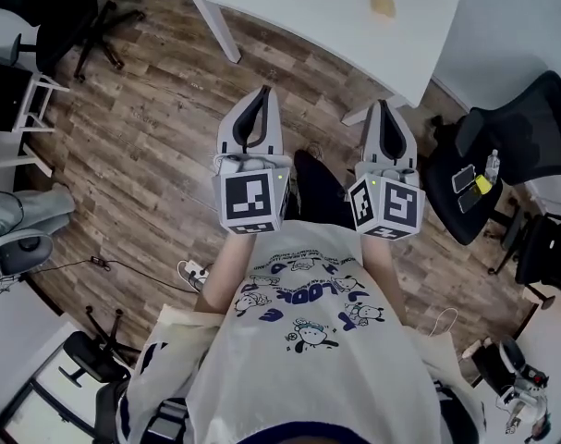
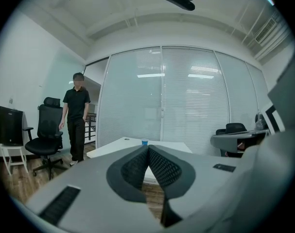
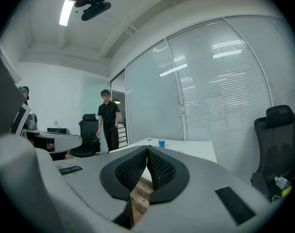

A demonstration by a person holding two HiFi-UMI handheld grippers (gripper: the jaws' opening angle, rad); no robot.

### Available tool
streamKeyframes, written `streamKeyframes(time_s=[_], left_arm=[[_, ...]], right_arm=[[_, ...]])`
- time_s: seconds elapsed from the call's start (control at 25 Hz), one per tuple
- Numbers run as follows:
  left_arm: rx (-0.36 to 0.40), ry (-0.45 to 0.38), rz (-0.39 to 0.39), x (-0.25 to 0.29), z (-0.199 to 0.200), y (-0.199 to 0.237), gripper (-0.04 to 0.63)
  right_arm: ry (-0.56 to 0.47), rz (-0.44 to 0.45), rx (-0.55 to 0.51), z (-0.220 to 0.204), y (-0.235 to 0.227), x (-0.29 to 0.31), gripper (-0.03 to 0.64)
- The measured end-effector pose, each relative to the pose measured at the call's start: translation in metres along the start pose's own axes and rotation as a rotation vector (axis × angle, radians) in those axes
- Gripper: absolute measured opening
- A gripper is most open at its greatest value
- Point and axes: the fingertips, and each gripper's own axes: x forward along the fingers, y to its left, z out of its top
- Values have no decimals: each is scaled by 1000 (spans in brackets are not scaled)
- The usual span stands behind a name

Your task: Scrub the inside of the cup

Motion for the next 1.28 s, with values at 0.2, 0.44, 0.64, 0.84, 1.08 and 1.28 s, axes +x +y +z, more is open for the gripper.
streamKeyframes(time_s=[0.2,0.44,0.64,0.84,1.08,1.28], left_arm=[[-7,25,19,14,-6,8,32],[-11,27,34,45,-3,21,32],[-14,32,46,87,2,27,32],[-13,36,51,131,11,26,32],[-4,36,53,179,22,25,32],[-5,55,61,209,19,25,32]], right_arm=[[20,10,5,-5,-4,19,28],[29,19,13,-7,-9,58,28],[33,22,17,-4,-24,99,28],[30,21,18,4,-47,138,28],[38,14,26,9,-74,184,32],[36,26,28,12,-88,215,35]])
